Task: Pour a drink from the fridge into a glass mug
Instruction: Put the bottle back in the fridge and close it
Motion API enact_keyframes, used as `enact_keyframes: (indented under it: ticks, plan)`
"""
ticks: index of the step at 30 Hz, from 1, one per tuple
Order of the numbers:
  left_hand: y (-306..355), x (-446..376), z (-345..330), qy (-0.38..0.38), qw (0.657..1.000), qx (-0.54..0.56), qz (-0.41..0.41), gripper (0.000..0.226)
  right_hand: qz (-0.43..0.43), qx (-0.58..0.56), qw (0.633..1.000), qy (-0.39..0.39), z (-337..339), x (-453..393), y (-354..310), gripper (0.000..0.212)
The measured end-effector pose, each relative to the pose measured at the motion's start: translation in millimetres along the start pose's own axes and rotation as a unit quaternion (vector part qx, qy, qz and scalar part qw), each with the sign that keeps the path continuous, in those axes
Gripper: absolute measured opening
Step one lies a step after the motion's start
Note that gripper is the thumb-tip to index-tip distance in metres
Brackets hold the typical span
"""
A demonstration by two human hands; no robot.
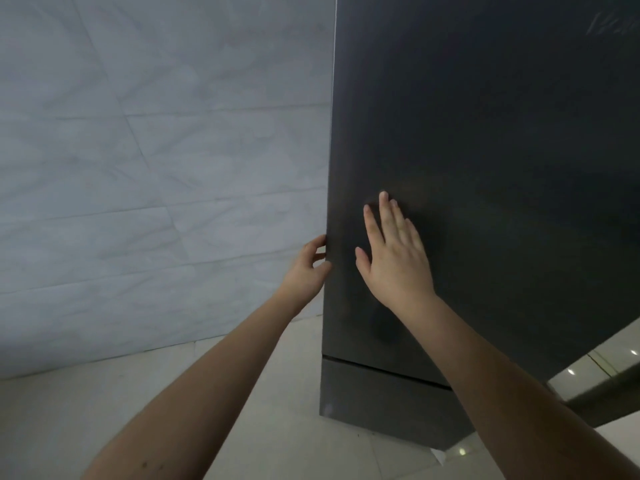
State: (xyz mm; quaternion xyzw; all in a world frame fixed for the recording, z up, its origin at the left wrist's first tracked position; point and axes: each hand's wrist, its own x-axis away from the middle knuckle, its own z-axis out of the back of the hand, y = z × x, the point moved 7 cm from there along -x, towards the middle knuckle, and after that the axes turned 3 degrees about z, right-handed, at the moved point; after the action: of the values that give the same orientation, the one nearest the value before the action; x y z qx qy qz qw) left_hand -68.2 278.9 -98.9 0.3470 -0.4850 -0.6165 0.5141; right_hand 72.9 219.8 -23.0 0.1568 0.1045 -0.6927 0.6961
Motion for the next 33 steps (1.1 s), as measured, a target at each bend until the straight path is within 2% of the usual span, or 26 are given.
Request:
enact_keyframes:
  ticks: [5,9,13,21,27,33]
  plan:
    - [7.5,8.3,9.4,0.045,0.978,-0.202,-0.009,0.051,0.024,-0.029,0.999,-0.015,11.7,1.6,-2.4,0.066]
    - [2.9,22.4,21.1,0.077,0.918,-0.387,-0.022,0.062,0.055,-0.046,0.997,-0.009,17.1,4.5,-12.1,0.063]
    - [-9.1,38.8,45.6,0.106,0.871,-0.480,-0.003,0.073,0.080,-0.069,0.994,-0.025,8.5,5.2,-25.7,0.063]
    - [-20.5,88.6,82.0,0.130,0.811,-0.569,0.040,0.085,0.141,-0.145,0.975,-0.094,-24.1,18.9,-66.6,0.064]
    - [-33.0,128.5,99.2,0.139,0.799,-0.573,0.117,0.074,0.214,-0.167,0.953,-0.136,-38.2,27.6,-110.6,0.061]
    - [-37.5,183.3,130.8,0.205,0.788,-0.556,0.166,0.073,0.282,-0.189,0.930,-0.142,-41.0,38.7,-169.5,0.060]
